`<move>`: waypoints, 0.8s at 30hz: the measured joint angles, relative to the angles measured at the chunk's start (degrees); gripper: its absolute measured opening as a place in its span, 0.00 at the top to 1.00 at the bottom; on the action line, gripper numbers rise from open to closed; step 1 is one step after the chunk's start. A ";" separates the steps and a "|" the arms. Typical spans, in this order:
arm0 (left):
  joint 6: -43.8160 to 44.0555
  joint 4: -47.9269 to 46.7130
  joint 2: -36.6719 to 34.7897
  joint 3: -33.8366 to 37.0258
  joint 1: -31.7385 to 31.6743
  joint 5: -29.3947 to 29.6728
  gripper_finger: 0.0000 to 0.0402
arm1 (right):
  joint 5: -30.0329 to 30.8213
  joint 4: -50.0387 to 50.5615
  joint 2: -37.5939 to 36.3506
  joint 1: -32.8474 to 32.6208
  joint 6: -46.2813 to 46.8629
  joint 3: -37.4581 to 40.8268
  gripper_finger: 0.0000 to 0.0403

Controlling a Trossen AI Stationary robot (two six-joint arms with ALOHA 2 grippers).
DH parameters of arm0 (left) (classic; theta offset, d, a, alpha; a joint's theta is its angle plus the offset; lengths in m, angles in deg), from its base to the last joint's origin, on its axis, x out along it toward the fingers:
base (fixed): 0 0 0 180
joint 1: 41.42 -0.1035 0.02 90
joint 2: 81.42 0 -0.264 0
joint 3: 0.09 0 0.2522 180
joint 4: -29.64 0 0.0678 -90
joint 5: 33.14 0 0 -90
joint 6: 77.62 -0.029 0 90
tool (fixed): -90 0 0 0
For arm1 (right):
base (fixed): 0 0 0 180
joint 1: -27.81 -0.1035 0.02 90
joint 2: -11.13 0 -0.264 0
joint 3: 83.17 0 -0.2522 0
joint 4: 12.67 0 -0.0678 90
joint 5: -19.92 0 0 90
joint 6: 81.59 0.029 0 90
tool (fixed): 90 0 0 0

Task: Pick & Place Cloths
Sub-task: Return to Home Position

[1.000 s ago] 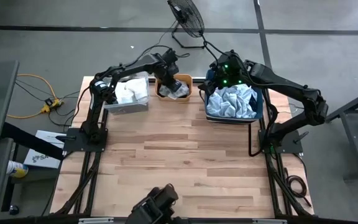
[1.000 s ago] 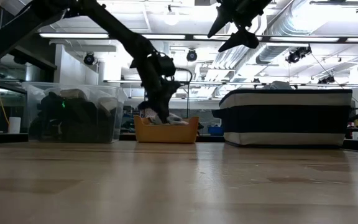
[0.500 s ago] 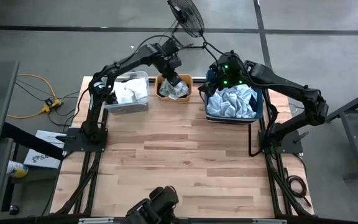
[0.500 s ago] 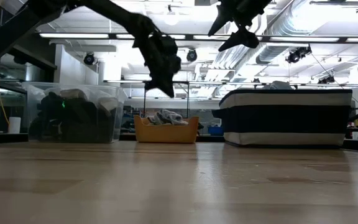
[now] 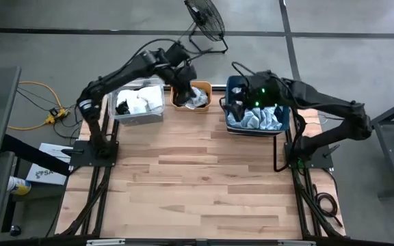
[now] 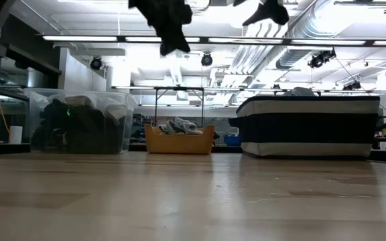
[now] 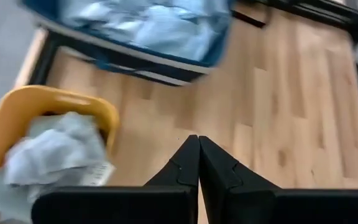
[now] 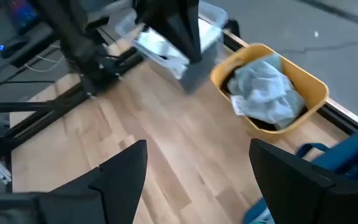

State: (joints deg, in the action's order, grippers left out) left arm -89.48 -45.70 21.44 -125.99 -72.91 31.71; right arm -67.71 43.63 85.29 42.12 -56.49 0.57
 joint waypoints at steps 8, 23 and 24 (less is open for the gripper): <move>2.10 13.53 -14.80 20.37 4.91 -0.86 1.00 | 5.14 -16.81 -0.86 -12.02 5.67 10.02 0.32; 17.65 41.65 -51.51 64.09 4.91 -4.08 1.00 | 5.77 -73.36 -8.85 -16.99 16.51 50.11 0.32; 18.40 42.06 -53.49 65.61 4.91 -4.03 1.00 | 6.47 -74.75 -10.28 -16.91 16.90 52.07 0.32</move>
State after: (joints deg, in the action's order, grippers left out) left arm -71.07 -3.63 -32.05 -60.38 -68.00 27.67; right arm -61.24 -31.12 75.01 25.21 -39.59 52.63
